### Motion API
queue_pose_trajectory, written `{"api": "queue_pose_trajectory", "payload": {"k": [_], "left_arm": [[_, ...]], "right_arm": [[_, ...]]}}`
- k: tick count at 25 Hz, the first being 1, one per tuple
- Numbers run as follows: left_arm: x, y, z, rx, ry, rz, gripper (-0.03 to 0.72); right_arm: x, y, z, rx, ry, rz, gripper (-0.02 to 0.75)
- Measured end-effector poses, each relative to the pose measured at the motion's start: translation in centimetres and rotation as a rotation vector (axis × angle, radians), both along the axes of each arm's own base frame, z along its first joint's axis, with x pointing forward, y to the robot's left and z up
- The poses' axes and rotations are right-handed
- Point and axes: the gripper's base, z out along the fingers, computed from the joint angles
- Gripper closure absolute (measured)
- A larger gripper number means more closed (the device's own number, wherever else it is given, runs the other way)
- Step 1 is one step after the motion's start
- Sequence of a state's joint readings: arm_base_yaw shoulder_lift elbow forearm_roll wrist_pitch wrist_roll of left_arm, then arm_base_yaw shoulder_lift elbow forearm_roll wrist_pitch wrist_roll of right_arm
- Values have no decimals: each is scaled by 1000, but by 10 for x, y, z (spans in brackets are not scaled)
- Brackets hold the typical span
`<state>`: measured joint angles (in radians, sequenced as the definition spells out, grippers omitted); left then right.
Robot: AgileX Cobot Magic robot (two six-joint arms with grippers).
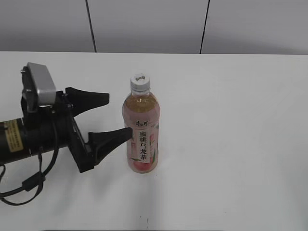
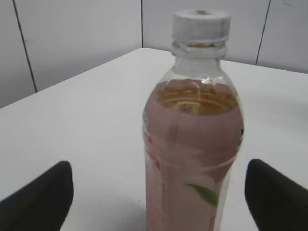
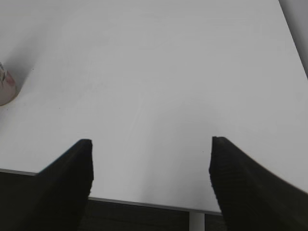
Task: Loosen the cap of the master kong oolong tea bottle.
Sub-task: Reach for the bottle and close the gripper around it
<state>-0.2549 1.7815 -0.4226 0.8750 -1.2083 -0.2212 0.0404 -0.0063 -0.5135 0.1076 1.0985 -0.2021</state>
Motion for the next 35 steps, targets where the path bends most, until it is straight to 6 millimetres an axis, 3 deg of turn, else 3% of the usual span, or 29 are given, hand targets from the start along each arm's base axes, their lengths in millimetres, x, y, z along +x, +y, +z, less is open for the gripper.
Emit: {"api": "queue_pose_trajectory", "payload": {"k": [9,20,25,30,35], "left_arm": [[14,-34,-10,-28,35,-93,64],[25,-59,-11,-55,26,-143,91],[26,-63,-12,-57,31,-149,118],[27,-62,-13,-61,35,-134,242],[27,-62,-13,-61,35,-135,241]], "right_arm": [[0,0,0,0,0,0,166],[0,0,0,0,0,0,166],[0,0,0,0,0,0,166],[0,0,0,0,0,0,166],[0,0,0,0,0,0,166]]}}
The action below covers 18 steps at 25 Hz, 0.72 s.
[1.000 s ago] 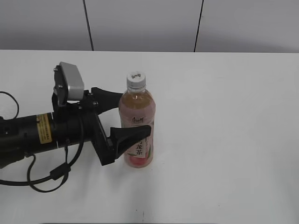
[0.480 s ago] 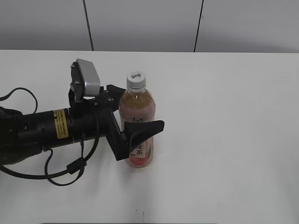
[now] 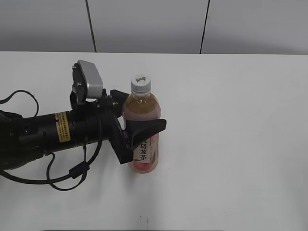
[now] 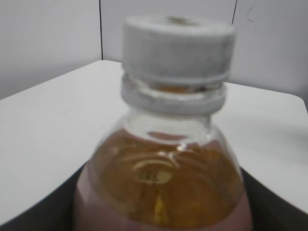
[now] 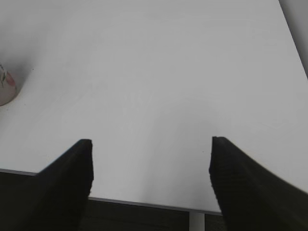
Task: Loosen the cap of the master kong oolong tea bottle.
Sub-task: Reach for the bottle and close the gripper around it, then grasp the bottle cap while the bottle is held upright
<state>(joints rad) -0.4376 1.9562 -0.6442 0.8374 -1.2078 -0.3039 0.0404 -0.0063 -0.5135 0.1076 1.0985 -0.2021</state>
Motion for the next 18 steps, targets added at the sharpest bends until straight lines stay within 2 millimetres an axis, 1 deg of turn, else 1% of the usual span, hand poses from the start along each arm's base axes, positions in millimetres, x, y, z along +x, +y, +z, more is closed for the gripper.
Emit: {"api": "queue_pose_trajectory", "payload": {"k": [18], "left_arm": [[0,0,0,0,-1,-2,241]], "right_arm": [[0,0,0,0,0,0,166]]}}
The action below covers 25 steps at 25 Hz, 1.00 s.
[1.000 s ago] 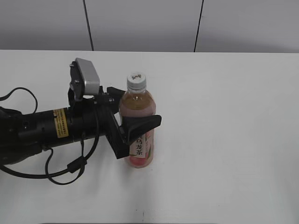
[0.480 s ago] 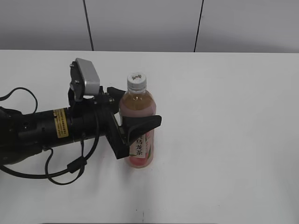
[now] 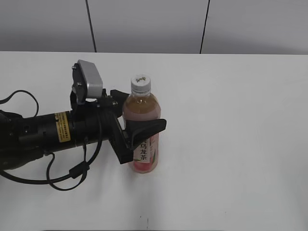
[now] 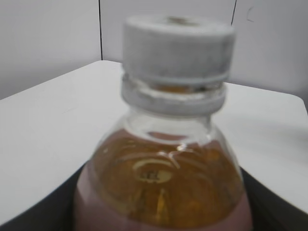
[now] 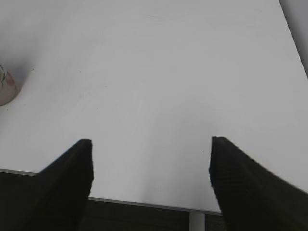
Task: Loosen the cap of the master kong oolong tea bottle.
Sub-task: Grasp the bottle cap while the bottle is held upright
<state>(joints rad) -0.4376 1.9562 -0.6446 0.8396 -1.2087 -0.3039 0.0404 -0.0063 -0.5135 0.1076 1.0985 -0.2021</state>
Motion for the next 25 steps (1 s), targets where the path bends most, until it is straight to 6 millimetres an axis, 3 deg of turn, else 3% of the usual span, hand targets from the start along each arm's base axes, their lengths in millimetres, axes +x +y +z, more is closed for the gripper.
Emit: {"api": "queue_pose_trajectory", "payload": {"k": [4,9,17,20,25], "left_arm": [[0,0,0,0,0,0,241],[0,0,0,0,0,0,241],[0,0,0,0,0,0,241],[0,0,0,0,0,0,241],[0,0,0,-2,2,2,241]], "right_arm": [[3,1,7,15,-38,1,166],[37,11,33,158,-78,47,172],[128,35,66,148,115,301,293],[172,39,72,133,234,353,305],[227,45,82,133,374,423,309]]}}
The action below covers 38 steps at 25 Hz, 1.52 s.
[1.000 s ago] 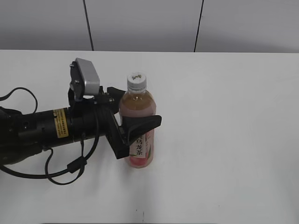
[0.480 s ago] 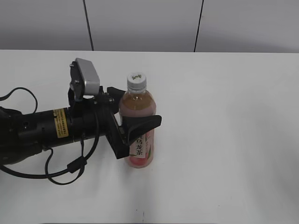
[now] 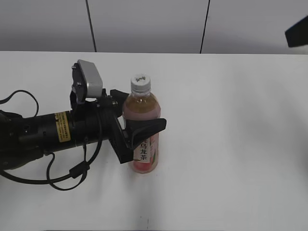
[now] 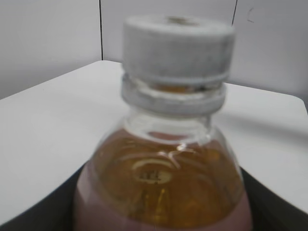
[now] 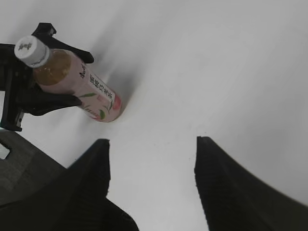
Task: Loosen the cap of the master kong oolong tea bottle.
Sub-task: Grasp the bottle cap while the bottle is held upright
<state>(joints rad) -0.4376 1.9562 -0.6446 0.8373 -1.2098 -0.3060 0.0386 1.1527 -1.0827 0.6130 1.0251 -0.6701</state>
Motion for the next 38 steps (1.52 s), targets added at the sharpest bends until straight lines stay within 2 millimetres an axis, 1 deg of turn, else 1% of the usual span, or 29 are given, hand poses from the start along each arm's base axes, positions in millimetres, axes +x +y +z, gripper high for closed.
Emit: {"api": "queue_pose_trajectory", "payload": {"k": [3,6,9,11,13,17,20,22,24,25,26,28,30,32,35,38], "left_arm": [[0,0,0,0,0,1,241],[0,0,0,0,0,1,241],[0,0,0,-1,1,2,241],[0,0,0,-1,1,2,241],[0,0,0,-1,1,2,241],[0,0,0,-1,1,2,241],[0,0,0,-1,1,2,241],[0,0,0,-1,1,2,241],[0,0,0,-1,1,2,241],[0,0,0,-1,1,2,241],[0,0,0,-1,1,2,241],[0,0,0,-1,1,2,241],[0,0,0,-1,1,2,241],[0,0,0,-1,1,2,241],[0,0,0,-1,1,2,241],[0,0,0,-1,1,2,241]], "right_arm": [[25,6,11,-30,-11,44,315],[46,18,21,-103,-50,112,332],[60,41,19,-203,-78,219,353],[67,63,13,-258,-92,319,374],[70,85,6,-277,-96,409,407],[73,126,-7,-259,-64,515,470],[74,151,-7,-234,-4,535,483],[73,167,-4,-231,63,526,486],[76,182,-4,-261,96,490,486],[78,190,-4,-274,101,467,486],[78,198,1,-278,98,423,486],[78,210,0,-305,93,379,485],[71,222,1,-309,92,370,472],[63,231,2,-307,95,374,433],[56,236,2,-292,122,347,366],[55,237,-3,-285,157,312,345]]}}
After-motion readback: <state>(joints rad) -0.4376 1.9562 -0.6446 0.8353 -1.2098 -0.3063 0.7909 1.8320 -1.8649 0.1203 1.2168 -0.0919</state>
